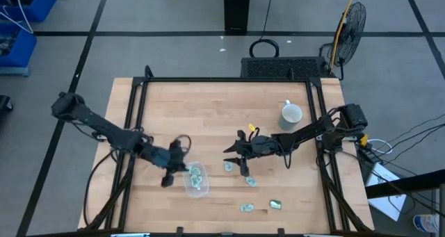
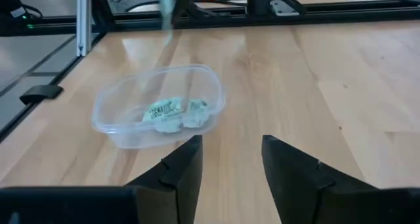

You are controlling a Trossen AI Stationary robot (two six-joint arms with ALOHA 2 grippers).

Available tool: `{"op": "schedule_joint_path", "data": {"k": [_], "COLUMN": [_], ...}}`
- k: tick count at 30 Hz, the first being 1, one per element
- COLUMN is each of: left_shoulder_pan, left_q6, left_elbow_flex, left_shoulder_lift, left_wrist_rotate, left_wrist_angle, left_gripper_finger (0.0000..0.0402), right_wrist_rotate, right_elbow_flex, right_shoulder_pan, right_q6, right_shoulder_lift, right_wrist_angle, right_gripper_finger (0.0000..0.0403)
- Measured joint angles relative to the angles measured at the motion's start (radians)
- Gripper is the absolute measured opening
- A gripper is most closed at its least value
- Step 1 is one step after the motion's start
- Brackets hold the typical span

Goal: Pick and place Stevia / Truvia into bins
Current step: Put the stevia packet into the transparent container

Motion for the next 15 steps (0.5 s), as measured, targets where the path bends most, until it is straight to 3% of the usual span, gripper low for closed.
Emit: {"op": "schedule_joint_path", "data": {"k": [7, 15], "left_shoulder_pan": [-0.021, 0.038], "left_q6": [-0.086, -0.163], "left_elbow_flex": [0.001, 0.018], "left_shoulder_lift": [0.192, 0.240], "left_wrist_rotate": [-0.033, -0.042], "left_wrist_angle": [0.118, 0.150], "left_gripper_finger": [0.0014, 0.0109], "right_wrist_rotate": [0.001, 0.001], "right_elbow_flex": [0.000, 0.000], "right_shoulder_pan": [-0.006, -0.006], "right_q6": [0.002, 0.003], "right_shoulder_lift": [0.000, 0.000], "right_wrist_angle": [-0.001, -0.020], "right_gripper_finger": [0.0149, 0.0152]}}
